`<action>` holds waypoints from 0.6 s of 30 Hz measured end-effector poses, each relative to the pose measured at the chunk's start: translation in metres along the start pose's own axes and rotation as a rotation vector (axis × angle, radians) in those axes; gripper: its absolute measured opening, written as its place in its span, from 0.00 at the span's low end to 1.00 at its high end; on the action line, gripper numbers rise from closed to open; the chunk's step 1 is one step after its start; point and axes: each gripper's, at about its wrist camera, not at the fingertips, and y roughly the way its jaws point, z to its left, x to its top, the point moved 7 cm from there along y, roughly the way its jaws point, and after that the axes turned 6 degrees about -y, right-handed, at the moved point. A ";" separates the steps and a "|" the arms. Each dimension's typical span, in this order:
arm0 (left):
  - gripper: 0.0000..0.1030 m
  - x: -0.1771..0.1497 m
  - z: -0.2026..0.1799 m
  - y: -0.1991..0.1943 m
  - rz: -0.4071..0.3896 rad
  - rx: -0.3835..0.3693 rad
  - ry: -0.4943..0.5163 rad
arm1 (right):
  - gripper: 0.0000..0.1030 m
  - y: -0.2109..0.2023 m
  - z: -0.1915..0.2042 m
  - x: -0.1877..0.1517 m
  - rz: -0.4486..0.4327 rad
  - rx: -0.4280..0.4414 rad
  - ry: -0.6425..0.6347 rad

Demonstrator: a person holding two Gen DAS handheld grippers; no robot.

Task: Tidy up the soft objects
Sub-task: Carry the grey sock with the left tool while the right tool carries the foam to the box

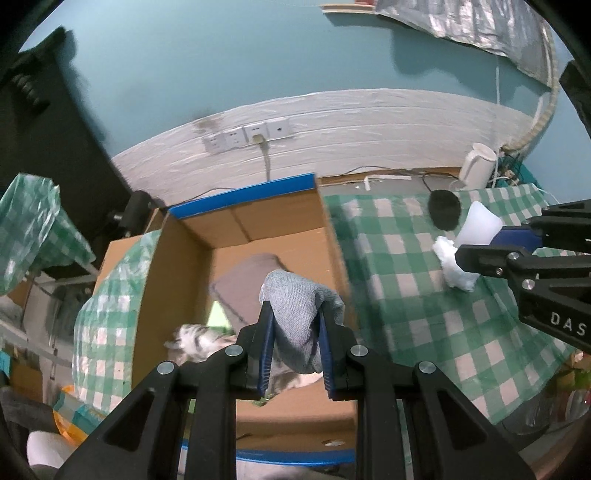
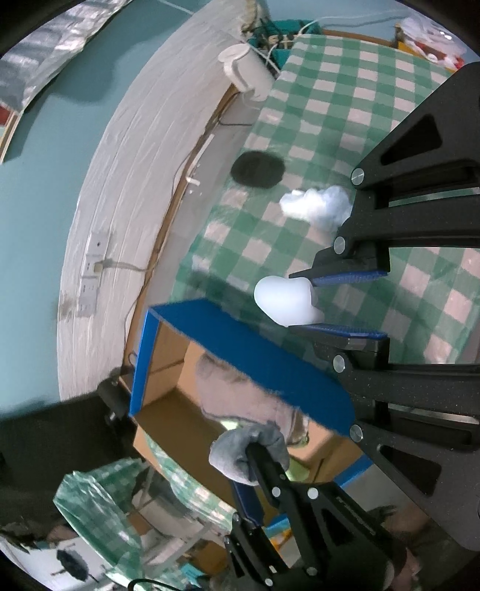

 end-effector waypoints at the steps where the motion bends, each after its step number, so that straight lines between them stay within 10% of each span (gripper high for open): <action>1: 0.22 -0.001 0.006 0.000 0.000 0.004 -0.009 | 0.17 0.001 0.006 0.003 0.000 0.005 -0.009; 18: 0.22 -0.020 0.077 0.013 0.034 0.067 -0.112 | 0.17 0.030 0.080 0.034 0.032 0.067 -0.127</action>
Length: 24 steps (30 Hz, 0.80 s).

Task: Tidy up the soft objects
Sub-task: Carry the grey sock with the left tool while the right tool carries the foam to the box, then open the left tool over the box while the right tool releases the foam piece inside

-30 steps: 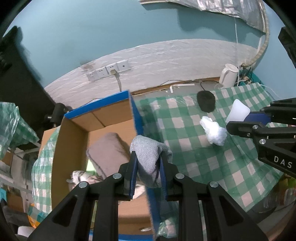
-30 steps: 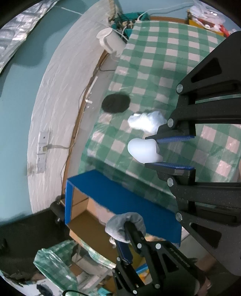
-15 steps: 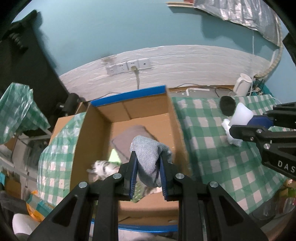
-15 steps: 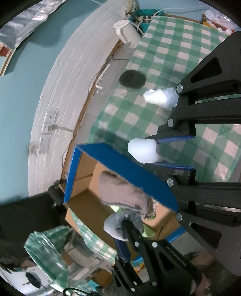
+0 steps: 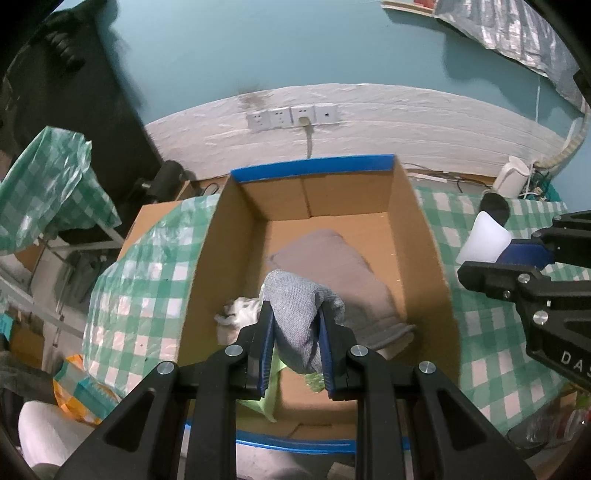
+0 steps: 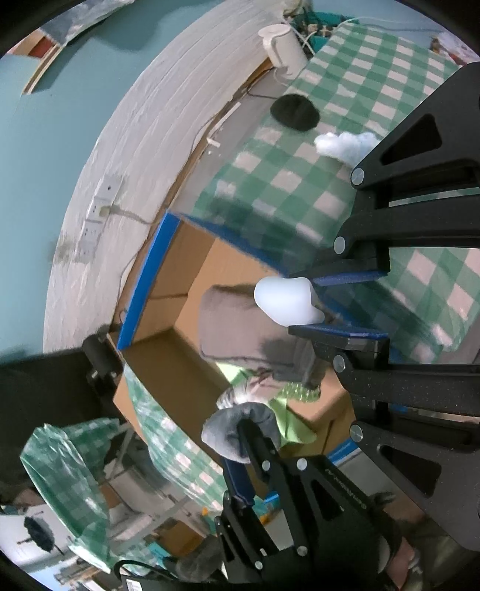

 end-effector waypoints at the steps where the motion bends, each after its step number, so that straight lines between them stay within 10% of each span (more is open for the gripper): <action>1: 0.22 -0.001 0.003 0.002 0.004 0.005 -0.004 | 0.17 0.003 0.003 0.002 0.004 0.005 -0.005; 12: 0.22 -0.010 0.026 0.018 0.047 0.035 -0.035 | 0.20 0.034 0.031 0.006 0.063 0.059 -0.038; 20: 0.32 -0.016 0.032 0.026 0.097 0.032 -0.059 | 0.54 0.041 0.029 -0.001 0.082 0.013 -0.038; 24: 0.53 -0.014 0.030 0.023 0.084 0.030 -0.059 | 0.63 0.037 0.026 -0.004 0.070 -0.007 -0.044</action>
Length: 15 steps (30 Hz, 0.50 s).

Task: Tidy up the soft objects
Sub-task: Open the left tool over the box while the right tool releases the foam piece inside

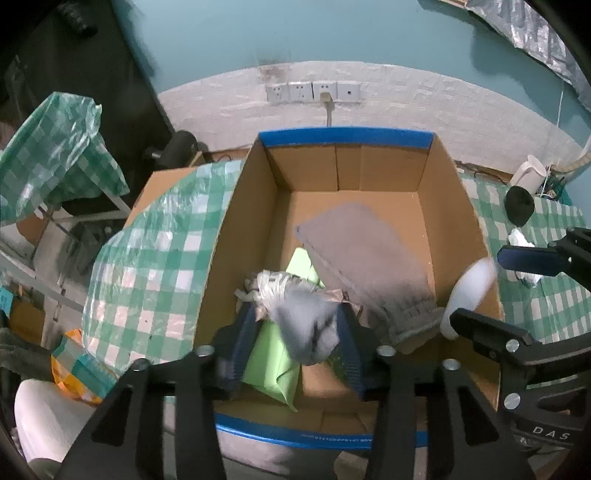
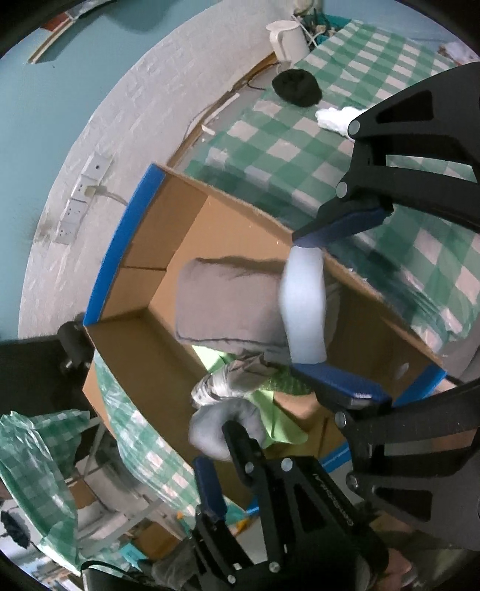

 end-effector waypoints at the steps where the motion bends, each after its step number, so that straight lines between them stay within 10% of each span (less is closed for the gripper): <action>1: 0.58 0.001 -0.001 -0.001 -0.007 0.001 0.003 | 0.63 -0.001 -0.001 -0.001 -0.002 0.004 -0.001; 15: 0.62 0.004 -0.010 -0.010 -0.047 0.002 0.033 | 0.63 -0.019 -0.021 -0.008 -0.045 -0.006 0.057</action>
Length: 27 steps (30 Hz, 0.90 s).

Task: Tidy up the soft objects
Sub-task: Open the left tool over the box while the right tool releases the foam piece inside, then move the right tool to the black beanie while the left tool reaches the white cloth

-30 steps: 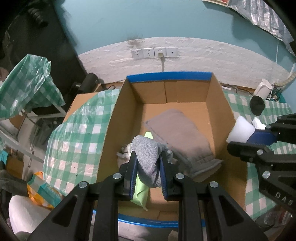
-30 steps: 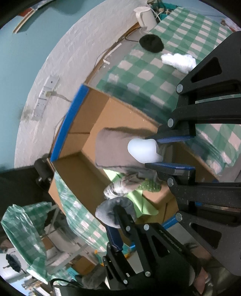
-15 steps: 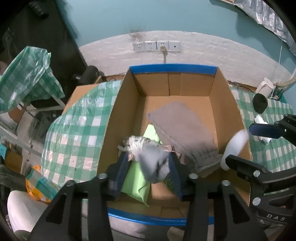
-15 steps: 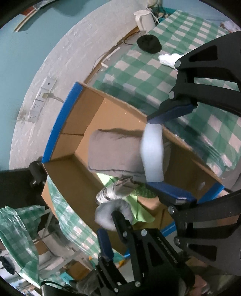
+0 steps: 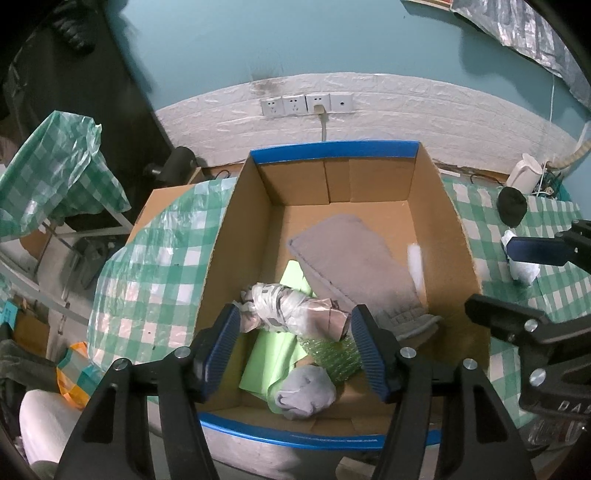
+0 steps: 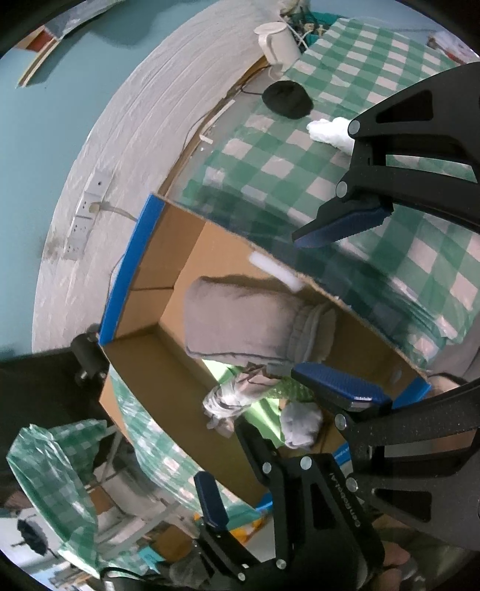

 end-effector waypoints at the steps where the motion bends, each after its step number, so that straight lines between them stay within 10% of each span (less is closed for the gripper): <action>1: 0.62 0.000 -0.001 -0.001 -0.001 -0.002 0.001 | 0.63 -0.001 -0.002 -0.001 -0.002 -0.002 0.006; 27: 0.62 0.008 -0.080 -0.029 -0.051 -0.033 0.131 | 0.63 -0.037 -0.083 -0.051 -0.042 -0.075 0.170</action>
